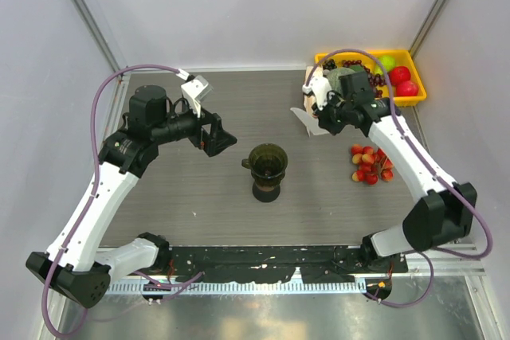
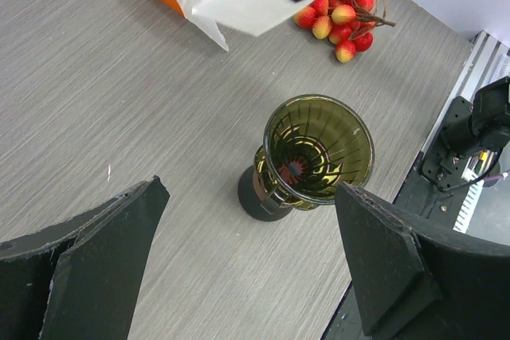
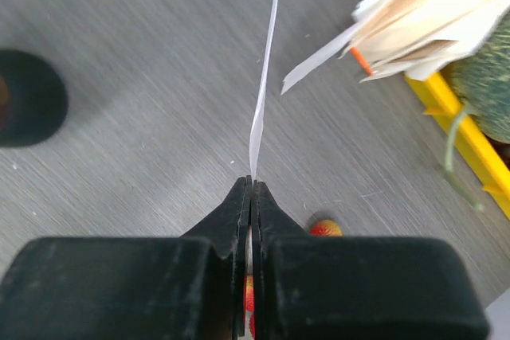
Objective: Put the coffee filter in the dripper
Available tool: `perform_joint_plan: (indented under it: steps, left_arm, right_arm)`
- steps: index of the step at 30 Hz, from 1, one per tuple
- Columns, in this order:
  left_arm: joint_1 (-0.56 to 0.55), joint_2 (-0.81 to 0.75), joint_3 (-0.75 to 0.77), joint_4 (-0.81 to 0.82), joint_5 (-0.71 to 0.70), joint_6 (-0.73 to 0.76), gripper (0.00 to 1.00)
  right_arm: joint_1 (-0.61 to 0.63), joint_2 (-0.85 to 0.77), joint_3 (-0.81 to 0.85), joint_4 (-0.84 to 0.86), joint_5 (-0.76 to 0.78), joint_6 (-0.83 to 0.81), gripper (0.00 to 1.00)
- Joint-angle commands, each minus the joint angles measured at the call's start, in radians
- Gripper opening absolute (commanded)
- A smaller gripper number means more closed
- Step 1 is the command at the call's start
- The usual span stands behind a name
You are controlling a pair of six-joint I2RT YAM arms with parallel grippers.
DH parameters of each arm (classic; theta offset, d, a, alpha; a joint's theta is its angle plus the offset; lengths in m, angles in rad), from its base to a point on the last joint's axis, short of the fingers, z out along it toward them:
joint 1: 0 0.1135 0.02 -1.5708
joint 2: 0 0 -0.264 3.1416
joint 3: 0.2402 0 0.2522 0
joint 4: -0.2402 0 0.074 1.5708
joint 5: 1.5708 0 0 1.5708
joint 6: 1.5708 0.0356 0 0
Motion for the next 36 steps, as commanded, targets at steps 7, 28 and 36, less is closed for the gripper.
perform_joint_plan:
  steps: [7,28,36]
  left_arm:
    - [0.005,-0.023,0.017,0.032,0.017,-0.007,0.99]
    - [0.005,-0.038,0.040,-0.019,0.019,0.071,0.99]
    - [0.005,-0.110,0.060,-0.074,0.050,0.140,0.99]
  right_arm:
    - [0.032,0.288,0.122,-0.015,0.155,-0.204,0.05]
    - [0.028,0.210,0.255,0.034,0.083,-0.170,0.05]
    - [0.023,-0.069,0.231,-0.104,-0.109,-0.064,0.05]
